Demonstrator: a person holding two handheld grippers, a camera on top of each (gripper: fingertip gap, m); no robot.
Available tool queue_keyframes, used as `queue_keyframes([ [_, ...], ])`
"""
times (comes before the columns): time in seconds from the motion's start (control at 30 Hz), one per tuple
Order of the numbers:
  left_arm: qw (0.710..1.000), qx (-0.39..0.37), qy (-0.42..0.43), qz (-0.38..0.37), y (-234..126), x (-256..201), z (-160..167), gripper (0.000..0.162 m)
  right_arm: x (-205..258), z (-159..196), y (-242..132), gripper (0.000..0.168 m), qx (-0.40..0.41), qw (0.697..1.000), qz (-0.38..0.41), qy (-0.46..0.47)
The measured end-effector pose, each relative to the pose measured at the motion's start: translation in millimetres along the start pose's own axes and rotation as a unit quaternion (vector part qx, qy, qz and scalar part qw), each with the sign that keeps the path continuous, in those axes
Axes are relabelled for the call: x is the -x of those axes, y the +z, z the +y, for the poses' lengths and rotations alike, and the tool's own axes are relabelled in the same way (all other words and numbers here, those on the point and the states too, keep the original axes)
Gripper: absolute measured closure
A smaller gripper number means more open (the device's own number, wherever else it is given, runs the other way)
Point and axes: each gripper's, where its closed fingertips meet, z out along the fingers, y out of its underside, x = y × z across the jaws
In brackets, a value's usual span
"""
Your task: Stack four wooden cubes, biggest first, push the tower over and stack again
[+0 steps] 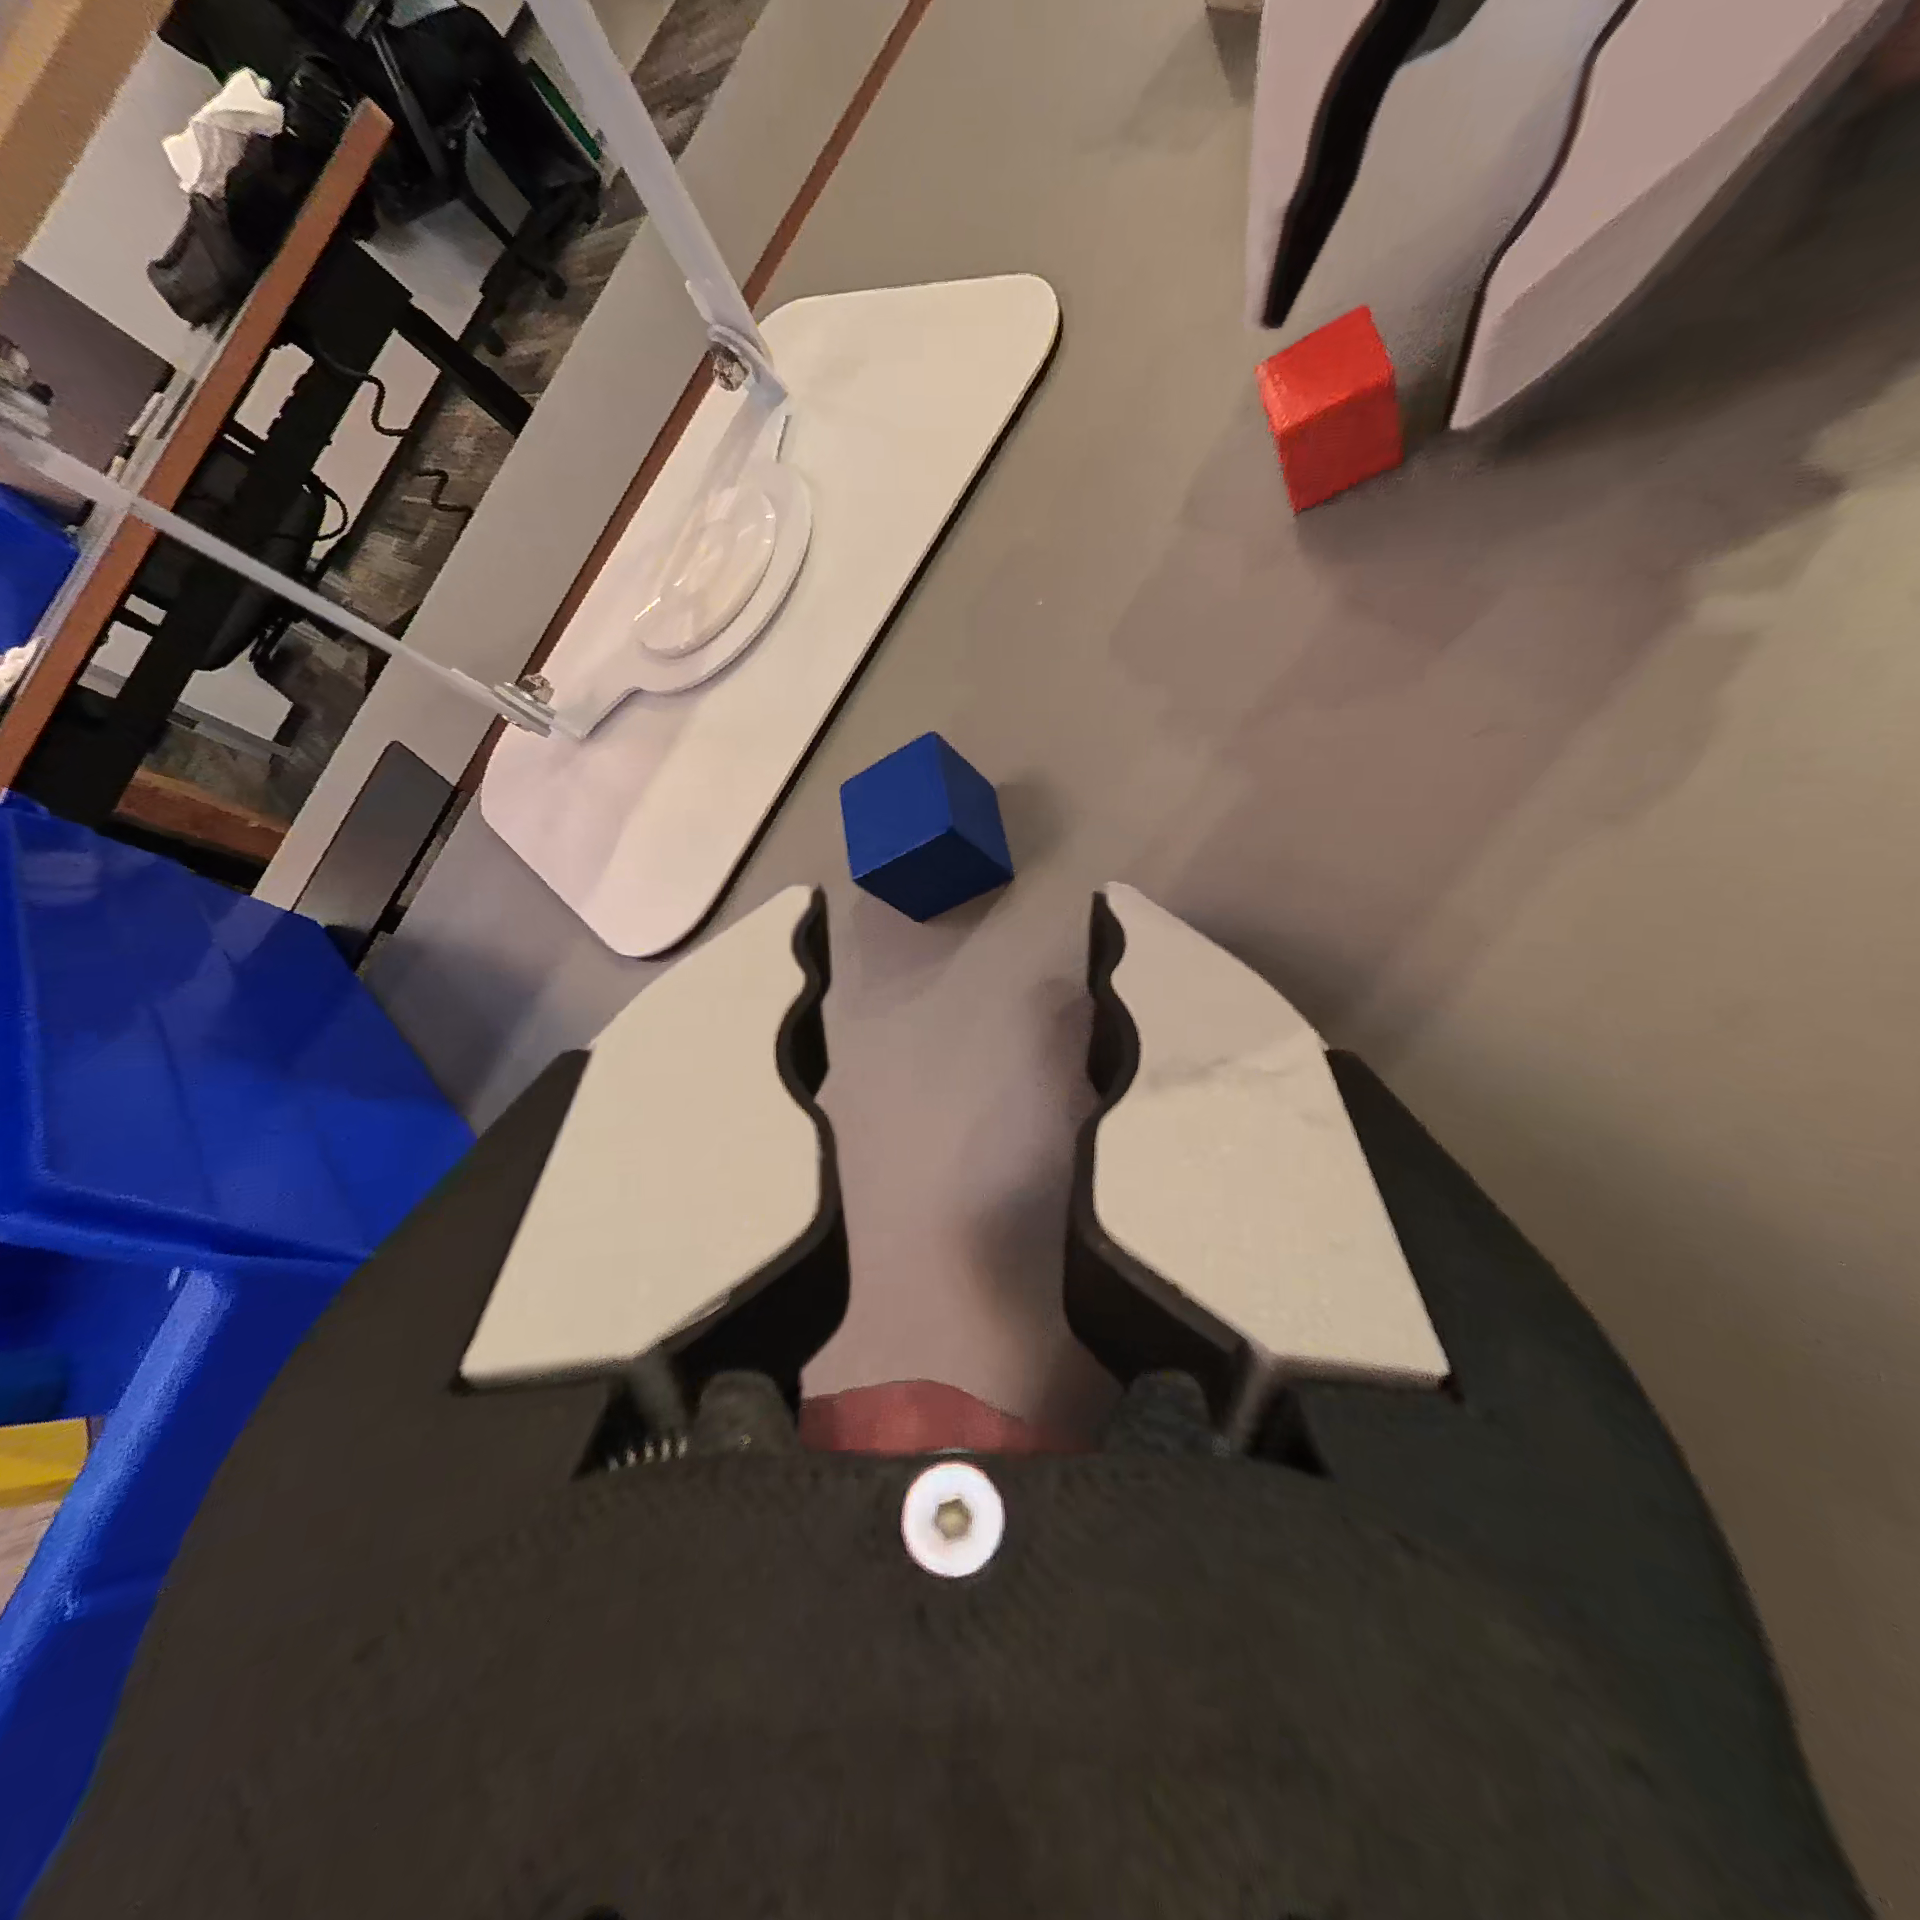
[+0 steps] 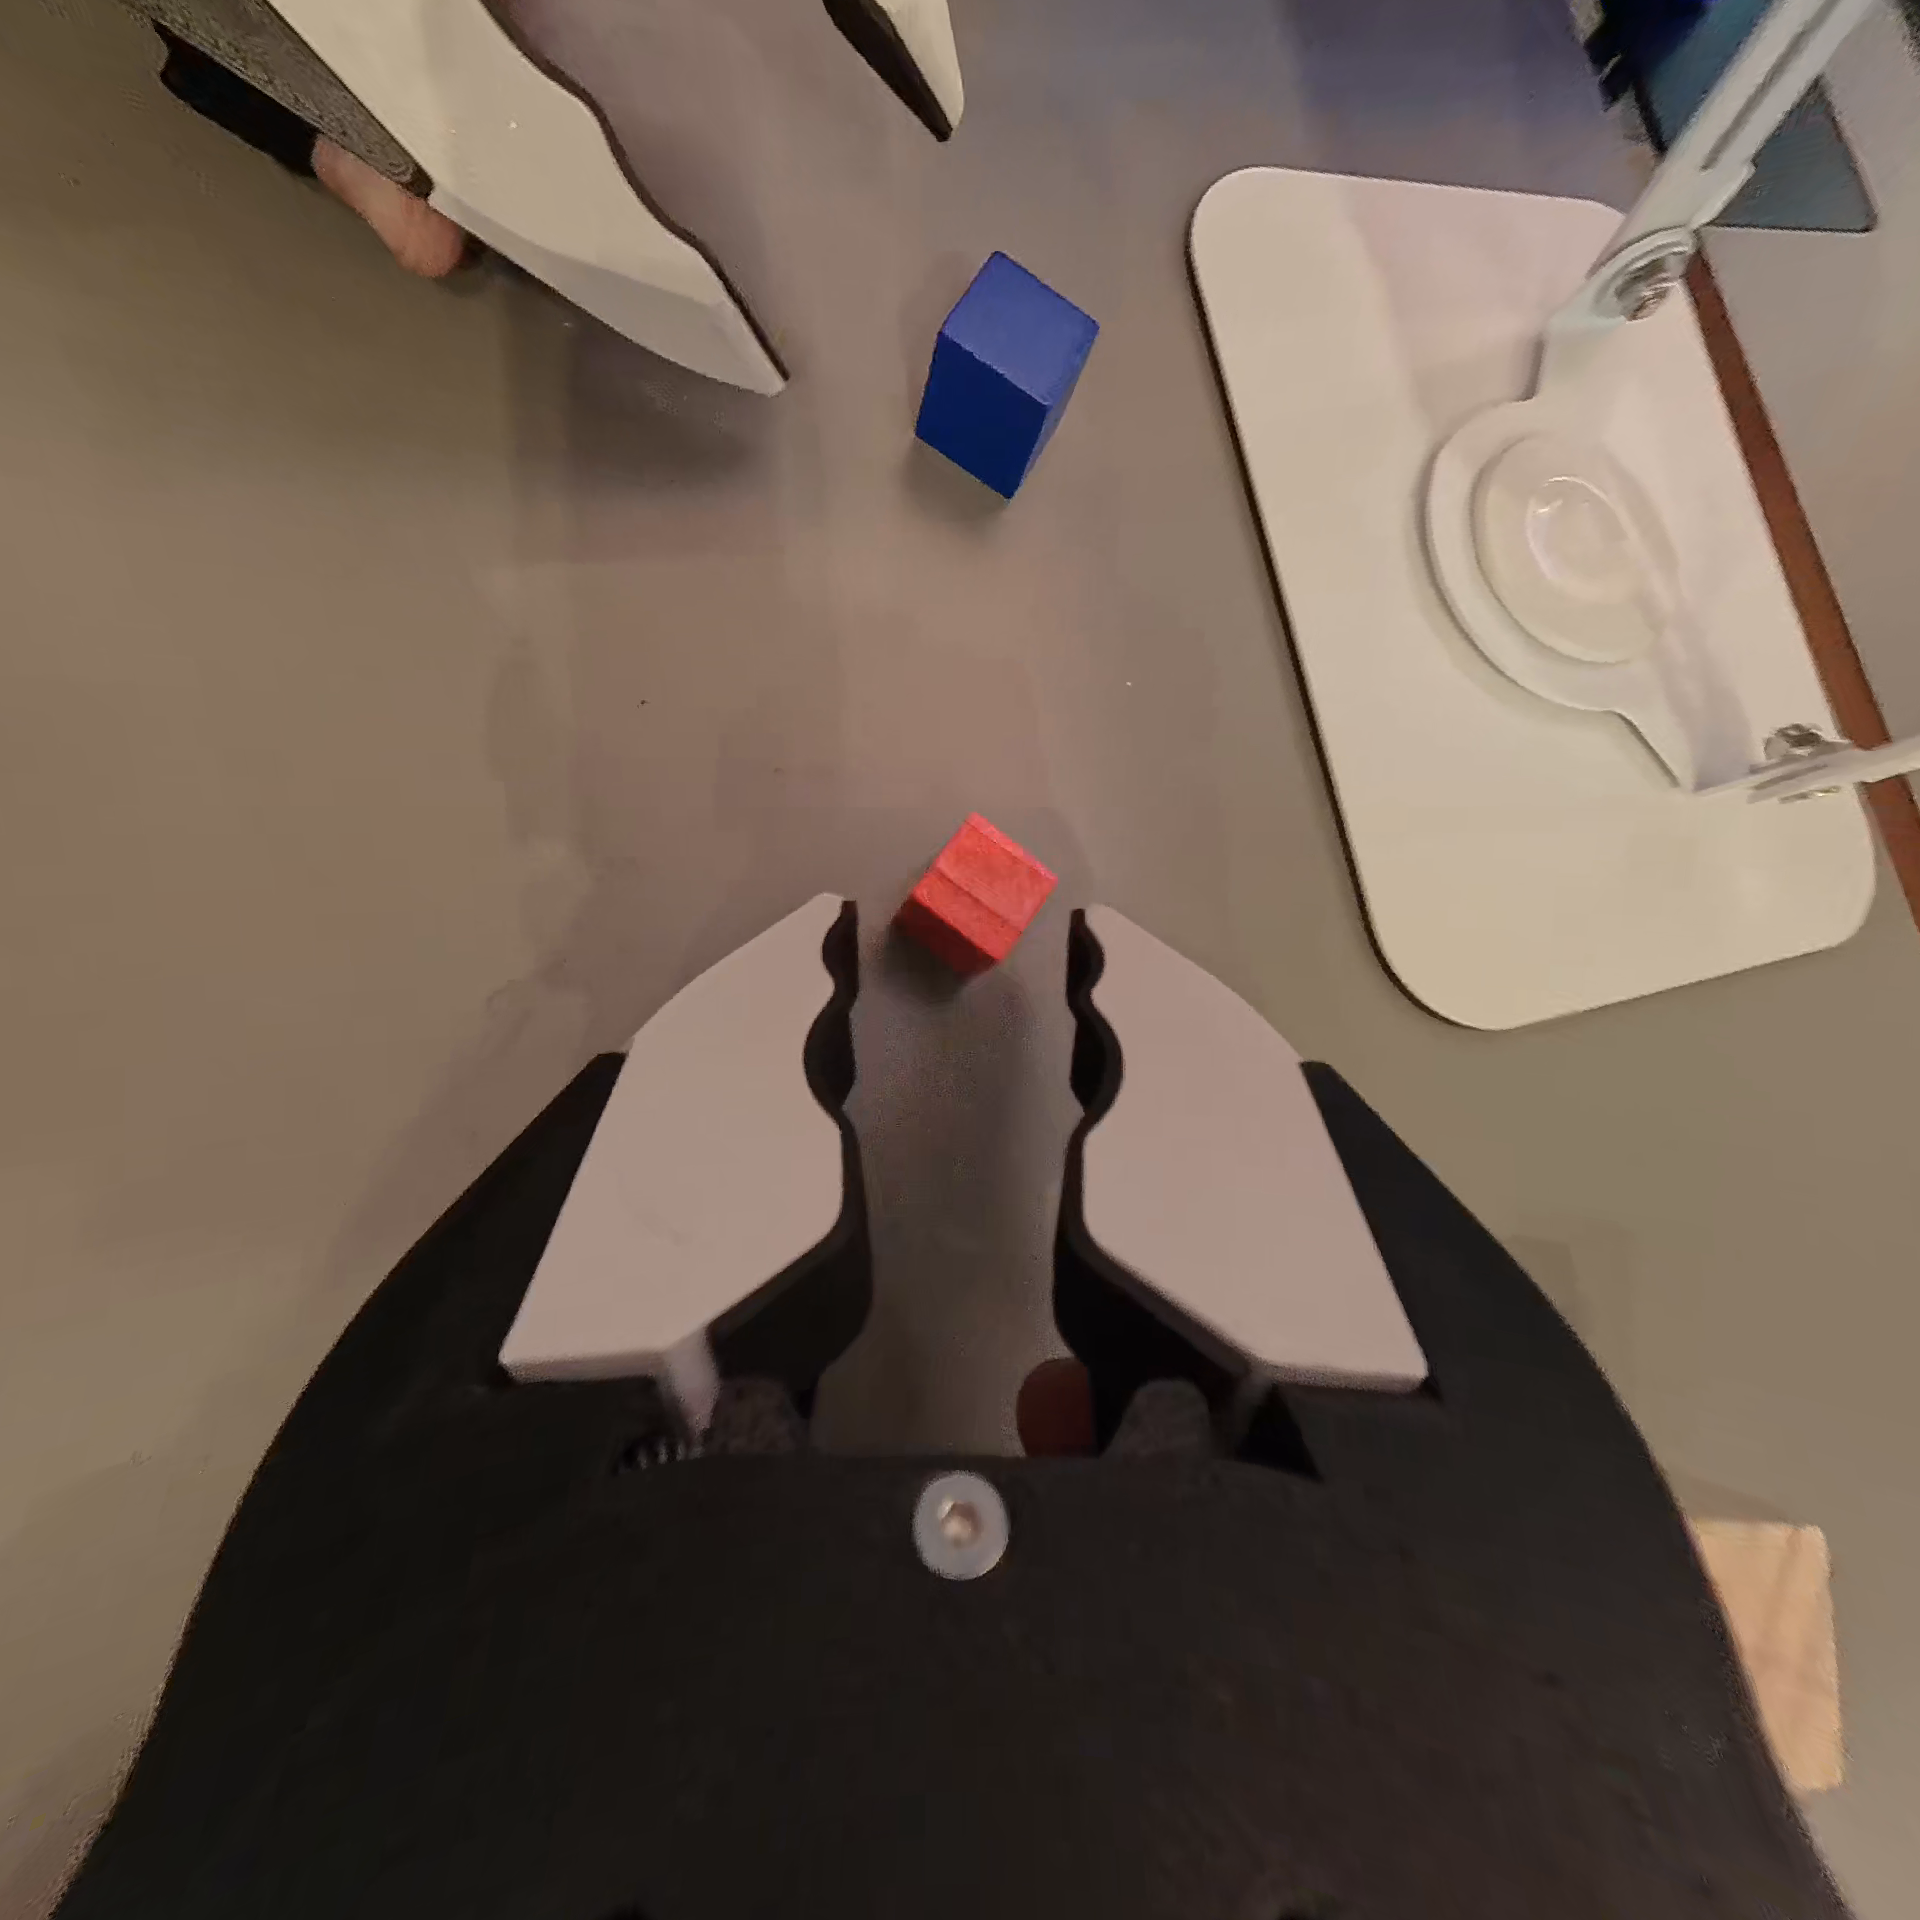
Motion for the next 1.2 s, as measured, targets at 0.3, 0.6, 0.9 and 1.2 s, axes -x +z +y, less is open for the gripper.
queue_keyframes([
  [0.3,0.999,-0.011,0.000,0.034,-2,-6,-1,0.110,-26,18,-75,0.115,-0.060,0.992,0.104,0.045],
  [0.6,1.000,-0.006,-0.004,0.029,-3,0,4,0.110,-105,118,-179,0.068,-0.042,0.941,0.276,0.192],
  [0.9,1.000,-0.004,-0.006,0.029,-3,2,6,0.111,-95,158,-123,0.099,0.013,0.954,0.146,0.260],
  [1.2,0.999,-0.015,-0.012,0.046,-8,2,6,0.106,-6,19,-102,0.101,-0.107,0.988,-0.005,0.113],
])
